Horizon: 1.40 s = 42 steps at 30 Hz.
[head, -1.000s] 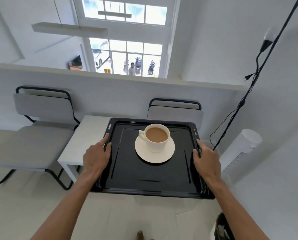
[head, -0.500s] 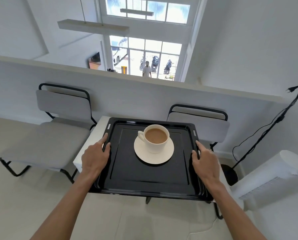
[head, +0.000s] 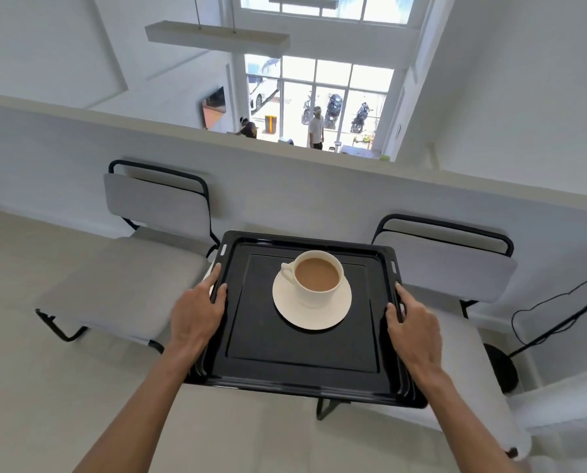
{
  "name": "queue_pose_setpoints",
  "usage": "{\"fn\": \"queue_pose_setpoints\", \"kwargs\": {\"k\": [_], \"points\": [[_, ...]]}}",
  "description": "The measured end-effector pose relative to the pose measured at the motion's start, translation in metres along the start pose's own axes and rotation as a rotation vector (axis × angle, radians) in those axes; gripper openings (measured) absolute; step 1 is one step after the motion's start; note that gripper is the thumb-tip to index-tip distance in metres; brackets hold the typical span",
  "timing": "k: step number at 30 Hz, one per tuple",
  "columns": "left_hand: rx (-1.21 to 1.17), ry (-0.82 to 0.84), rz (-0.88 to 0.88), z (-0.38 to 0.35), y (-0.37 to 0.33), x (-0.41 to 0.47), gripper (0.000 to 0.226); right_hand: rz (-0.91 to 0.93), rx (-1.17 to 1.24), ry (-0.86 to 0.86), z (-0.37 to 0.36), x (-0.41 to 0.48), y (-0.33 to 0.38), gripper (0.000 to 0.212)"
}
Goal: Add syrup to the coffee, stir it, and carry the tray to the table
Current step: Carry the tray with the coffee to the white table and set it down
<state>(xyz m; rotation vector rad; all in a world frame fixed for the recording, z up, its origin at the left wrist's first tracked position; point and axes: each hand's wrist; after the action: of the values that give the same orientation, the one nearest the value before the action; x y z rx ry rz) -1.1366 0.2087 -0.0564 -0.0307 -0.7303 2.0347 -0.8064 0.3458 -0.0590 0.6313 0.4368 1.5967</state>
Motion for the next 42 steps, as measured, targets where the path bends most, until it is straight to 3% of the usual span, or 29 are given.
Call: {"fn": "queue_pose_setpoints", "kwargs": {"k": [26,42], "points": [[-0.163,0.163,-0.021,-0.073,0.15,0.229,0.047,-0.22,0.021,-0.064,-0.196,0.1,0.1,0.049],[-0.185,0.171,0.056,-0.252,0.235,0.27,0.046,-0.312,0.069,-0.054,-0.346,0.16,0.008,0.05]]}}
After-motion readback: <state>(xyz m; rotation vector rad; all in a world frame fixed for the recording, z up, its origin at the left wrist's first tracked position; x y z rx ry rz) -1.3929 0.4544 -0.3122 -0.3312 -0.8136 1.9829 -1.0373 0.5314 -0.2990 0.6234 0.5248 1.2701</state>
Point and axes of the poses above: each hand's wrist, its own x-axis towards the middle knuckle, its own z-axis out of the back of the hand, y = z × x, and after that the axes turned 7 degrees about -z, right-handed
